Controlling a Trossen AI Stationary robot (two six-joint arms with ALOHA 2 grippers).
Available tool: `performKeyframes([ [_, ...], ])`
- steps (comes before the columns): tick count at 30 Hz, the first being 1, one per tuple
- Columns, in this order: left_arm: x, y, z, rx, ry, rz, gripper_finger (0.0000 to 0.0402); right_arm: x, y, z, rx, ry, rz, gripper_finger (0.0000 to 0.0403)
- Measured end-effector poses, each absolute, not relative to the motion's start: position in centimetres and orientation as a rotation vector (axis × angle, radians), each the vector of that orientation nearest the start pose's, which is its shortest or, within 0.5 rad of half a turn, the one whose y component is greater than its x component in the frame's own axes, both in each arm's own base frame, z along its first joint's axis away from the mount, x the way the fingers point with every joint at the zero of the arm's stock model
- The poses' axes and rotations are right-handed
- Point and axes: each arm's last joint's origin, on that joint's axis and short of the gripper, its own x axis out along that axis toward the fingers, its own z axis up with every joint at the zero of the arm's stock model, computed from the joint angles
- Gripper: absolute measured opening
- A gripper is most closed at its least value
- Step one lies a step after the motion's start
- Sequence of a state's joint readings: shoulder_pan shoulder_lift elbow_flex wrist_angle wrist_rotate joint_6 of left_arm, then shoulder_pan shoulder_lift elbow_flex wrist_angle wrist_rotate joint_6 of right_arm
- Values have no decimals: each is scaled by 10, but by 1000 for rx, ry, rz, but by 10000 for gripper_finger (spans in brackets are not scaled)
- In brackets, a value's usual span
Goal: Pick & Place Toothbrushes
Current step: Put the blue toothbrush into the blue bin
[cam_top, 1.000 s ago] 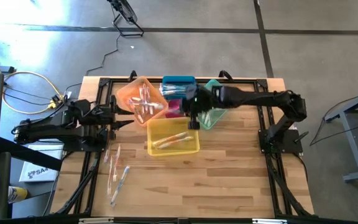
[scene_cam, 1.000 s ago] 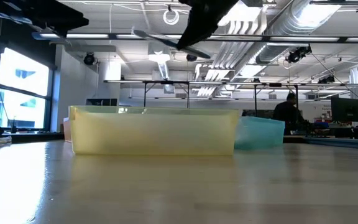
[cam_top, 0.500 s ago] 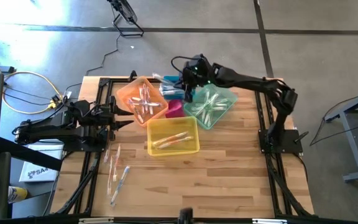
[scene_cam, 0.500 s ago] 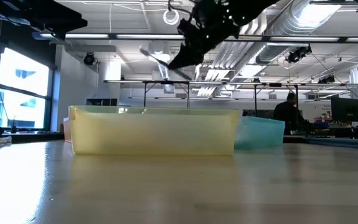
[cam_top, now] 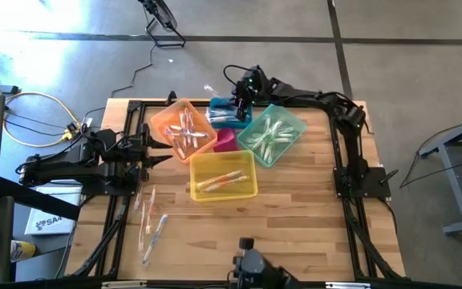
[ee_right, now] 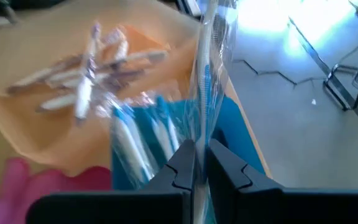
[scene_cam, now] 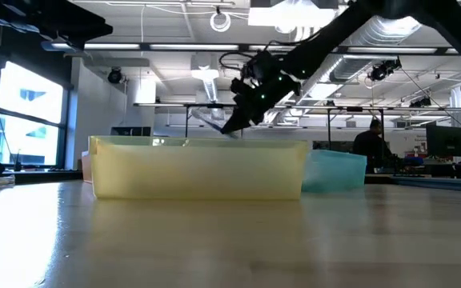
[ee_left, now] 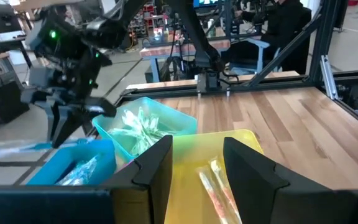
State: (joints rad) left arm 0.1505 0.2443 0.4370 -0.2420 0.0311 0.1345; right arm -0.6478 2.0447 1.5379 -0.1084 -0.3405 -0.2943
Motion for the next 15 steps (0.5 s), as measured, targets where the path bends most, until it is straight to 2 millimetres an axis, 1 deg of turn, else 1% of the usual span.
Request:
performKeyframes([
  [4,89,13,268,152,58,116,139,372,-280,203,22,597,-226,14],
  [8,88,13,268,157,59,123,139,370,-285,195,29,613,-234,14],
  [15,88,13,268,157,61,138,139,367,-288,190,23,679,-297,14],
])
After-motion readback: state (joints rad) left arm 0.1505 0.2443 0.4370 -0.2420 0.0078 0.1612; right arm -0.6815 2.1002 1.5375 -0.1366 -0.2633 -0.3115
